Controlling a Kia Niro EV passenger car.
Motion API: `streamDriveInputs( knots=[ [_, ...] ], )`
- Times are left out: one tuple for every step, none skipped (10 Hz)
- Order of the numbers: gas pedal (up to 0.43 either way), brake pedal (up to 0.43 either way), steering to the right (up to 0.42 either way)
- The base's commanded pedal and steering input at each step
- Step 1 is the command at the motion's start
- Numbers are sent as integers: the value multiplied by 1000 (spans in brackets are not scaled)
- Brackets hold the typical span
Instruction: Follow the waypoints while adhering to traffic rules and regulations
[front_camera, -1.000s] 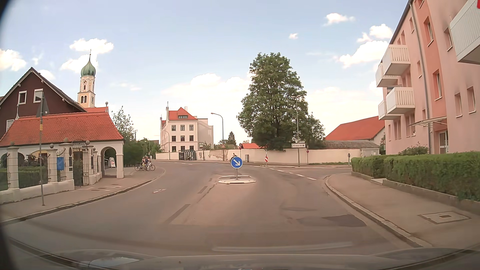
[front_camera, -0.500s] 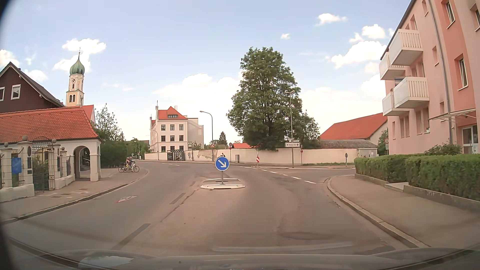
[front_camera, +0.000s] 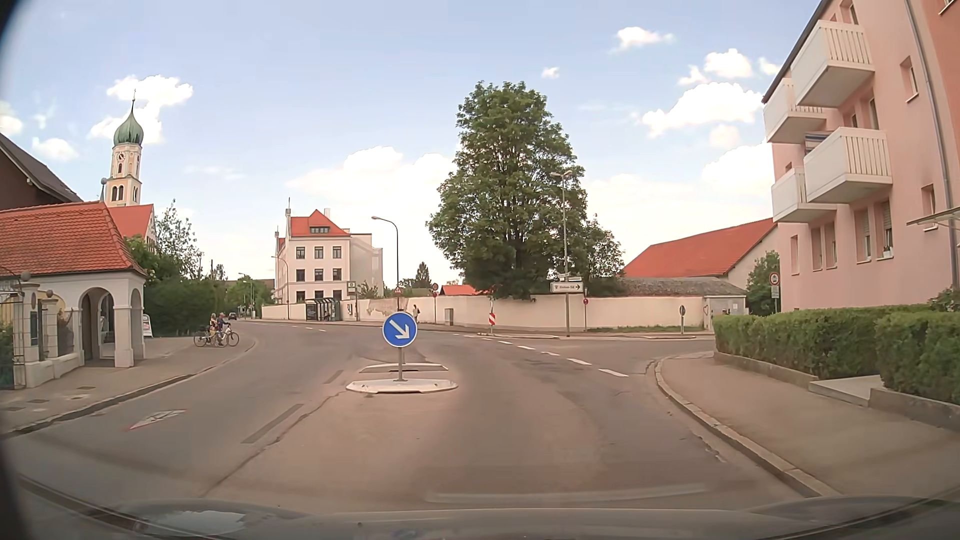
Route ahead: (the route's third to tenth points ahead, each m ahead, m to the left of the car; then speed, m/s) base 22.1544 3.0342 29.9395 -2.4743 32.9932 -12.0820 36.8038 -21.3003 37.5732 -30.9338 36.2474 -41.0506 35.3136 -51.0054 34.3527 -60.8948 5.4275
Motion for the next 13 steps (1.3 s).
streamDriveInputs(
  knots=[
    [0, 24, 57],
    [0, 24, 49],
    [0, 24, 46],
    [0, 24, 45],
    [0, 30, 41],
    [0, 30, 36],
    [0, 37, 34],
    [0, 61, 33],
    [0, 104, 33],
    [0, 110, 33],
    [0, 110, 33],
    [0, 110, 32],
    [0, 116, 33]
  ],
)
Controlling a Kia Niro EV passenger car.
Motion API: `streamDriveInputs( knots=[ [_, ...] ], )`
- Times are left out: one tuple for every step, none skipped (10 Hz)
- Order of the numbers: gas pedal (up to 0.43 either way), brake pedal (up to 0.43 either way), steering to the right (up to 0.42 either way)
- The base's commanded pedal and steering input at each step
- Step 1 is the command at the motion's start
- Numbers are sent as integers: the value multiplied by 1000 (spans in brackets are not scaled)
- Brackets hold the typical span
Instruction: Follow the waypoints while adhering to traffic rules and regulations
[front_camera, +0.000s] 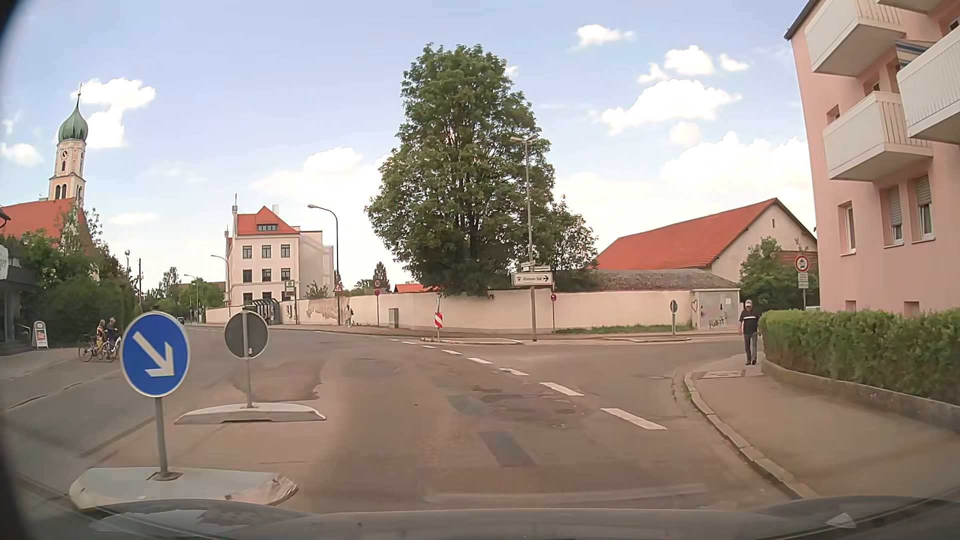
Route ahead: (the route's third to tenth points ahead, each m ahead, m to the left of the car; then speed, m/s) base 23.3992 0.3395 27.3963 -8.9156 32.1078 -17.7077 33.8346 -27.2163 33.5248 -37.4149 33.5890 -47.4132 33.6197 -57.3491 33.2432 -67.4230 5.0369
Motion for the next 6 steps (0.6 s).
streamDriveInputs(
  knots=[
    [0, 110, 33],
    [0, 110, 34],
    [0, 104, 37],
    [0, 104, 38],
    [0, 104, 38],
    [0, 104, 37]
  ],
)
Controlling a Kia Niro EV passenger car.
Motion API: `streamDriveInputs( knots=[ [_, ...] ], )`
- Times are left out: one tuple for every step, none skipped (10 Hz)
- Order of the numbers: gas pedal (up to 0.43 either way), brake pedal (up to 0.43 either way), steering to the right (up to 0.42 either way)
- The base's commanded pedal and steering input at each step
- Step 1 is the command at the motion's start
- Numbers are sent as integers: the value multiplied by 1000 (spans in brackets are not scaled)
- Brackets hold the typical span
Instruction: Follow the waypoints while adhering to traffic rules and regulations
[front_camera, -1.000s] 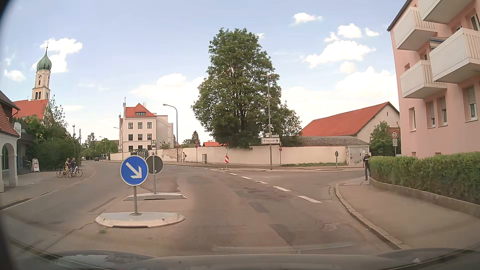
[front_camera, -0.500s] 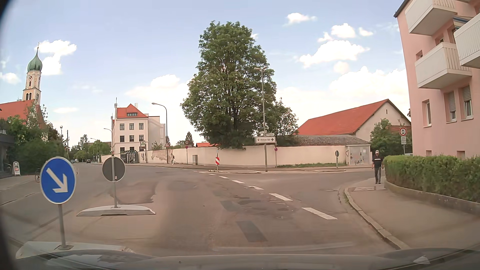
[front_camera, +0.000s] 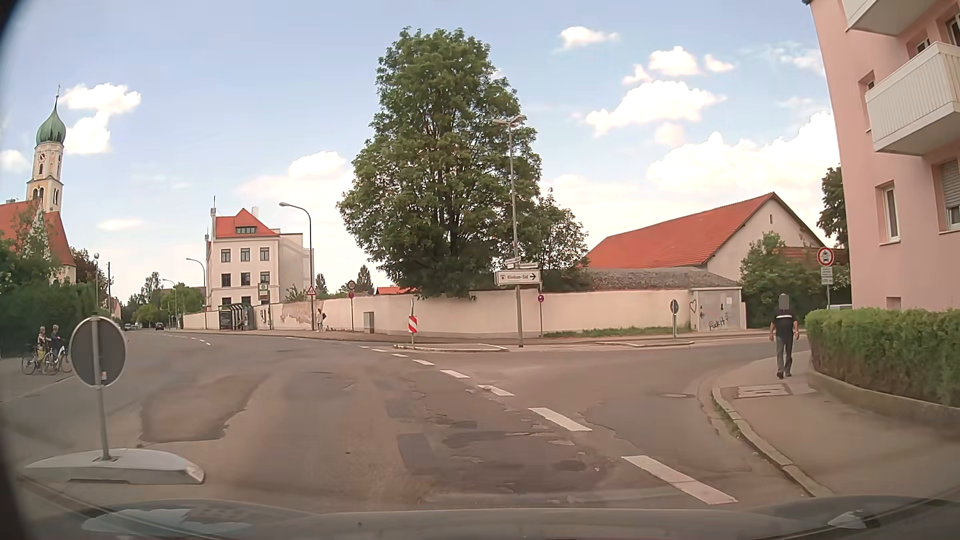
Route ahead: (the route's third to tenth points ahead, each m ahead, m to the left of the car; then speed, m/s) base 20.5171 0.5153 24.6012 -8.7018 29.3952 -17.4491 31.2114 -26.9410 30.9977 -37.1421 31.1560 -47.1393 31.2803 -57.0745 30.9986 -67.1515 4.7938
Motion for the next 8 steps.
streamDriveInputs(
  knots=[
    [0, 104, 36],
    [0, 98, 36],
    [0, 98, 36],
    [0, 91, 36],
    [0, 91, 36],
    [0, 91, 36],
    [0, 91, 36],
    [0, 91, 36]
  ],
)
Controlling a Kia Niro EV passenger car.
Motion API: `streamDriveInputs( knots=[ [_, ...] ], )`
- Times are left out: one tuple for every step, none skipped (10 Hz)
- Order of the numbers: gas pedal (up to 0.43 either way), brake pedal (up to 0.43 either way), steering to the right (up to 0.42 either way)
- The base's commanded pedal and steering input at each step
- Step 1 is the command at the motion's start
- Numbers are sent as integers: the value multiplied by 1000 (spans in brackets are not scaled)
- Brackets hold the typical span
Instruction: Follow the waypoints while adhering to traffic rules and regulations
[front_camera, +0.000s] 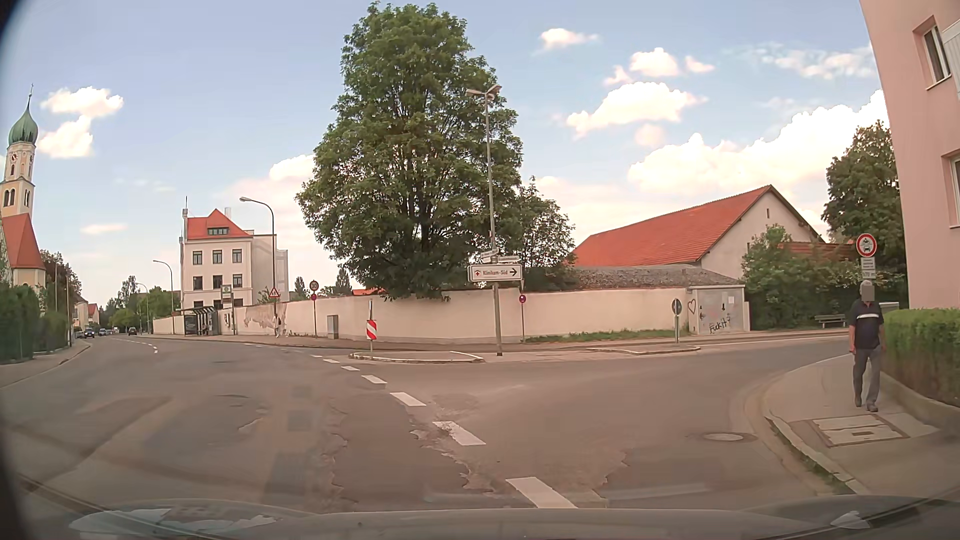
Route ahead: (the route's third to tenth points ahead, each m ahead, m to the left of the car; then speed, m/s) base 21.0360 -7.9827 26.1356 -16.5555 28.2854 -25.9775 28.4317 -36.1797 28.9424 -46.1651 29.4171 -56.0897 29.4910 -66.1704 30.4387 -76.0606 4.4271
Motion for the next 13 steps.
streamDriveInputs(
  knots=[
    [0, 91, 36],
    [0, 91, 36],
    [0, 91, 37],
    [0, 91, 38],
    [0, 91, 40],
    [0, 91, 42],
    [0, 91, 45],
    [0, 91, 53],
    [0, 91, 60],
    [0, 91, 60],
    [0, 85, 57],
    [0, 79, 56],
    [0, 43, 58]
  ],
)
